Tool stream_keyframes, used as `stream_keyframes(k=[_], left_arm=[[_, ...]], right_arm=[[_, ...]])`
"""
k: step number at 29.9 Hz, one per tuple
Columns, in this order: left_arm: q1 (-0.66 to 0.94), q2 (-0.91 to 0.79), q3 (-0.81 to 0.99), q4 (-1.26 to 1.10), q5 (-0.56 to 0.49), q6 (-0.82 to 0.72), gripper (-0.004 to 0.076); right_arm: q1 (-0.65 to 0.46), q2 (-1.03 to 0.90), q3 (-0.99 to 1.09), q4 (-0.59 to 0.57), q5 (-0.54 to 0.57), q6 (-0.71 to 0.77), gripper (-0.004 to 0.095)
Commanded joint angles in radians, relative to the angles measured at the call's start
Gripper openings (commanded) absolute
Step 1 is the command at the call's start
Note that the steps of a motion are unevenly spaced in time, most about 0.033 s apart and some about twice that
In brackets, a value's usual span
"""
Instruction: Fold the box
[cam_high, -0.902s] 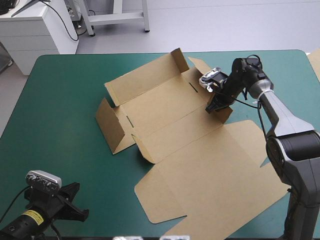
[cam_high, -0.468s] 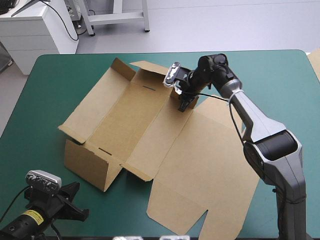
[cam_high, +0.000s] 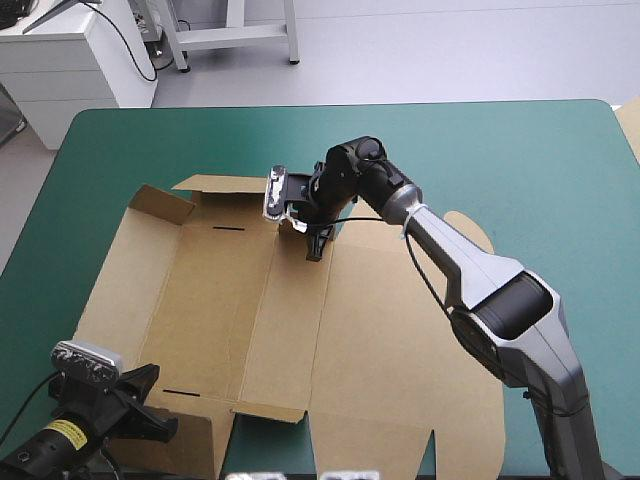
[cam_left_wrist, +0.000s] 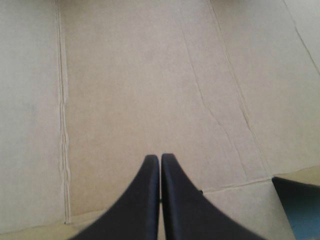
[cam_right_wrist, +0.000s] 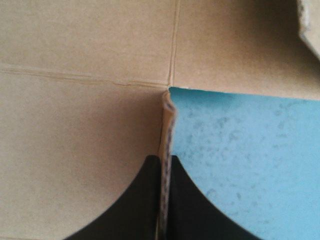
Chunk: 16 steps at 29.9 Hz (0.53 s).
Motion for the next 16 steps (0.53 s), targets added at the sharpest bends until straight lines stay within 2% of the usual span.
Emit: stream_keyframes(k=[1, 8, 16], left_arm=[[0.0, 0.01, -0.03, -0.011, -0.063, -0.004, -0.0008], [0.0, 0.01, -0.03, -0.011, -0.063, -0.008, -0.0008], [0.0, 0.01, -0.03, -0.011, -0.063, -0.008, -0.0008]], right_arm=[[0.015, -0.064, -0.035, -0.007, -0.048, -0.023, -0.0015], [0.015, -0.064, -0.035, -0.056, -0.079, 0.061, -0.0015], [0.017, -0.064, -0.035, -0.057, -0.079, 0.063, -0.0012]])
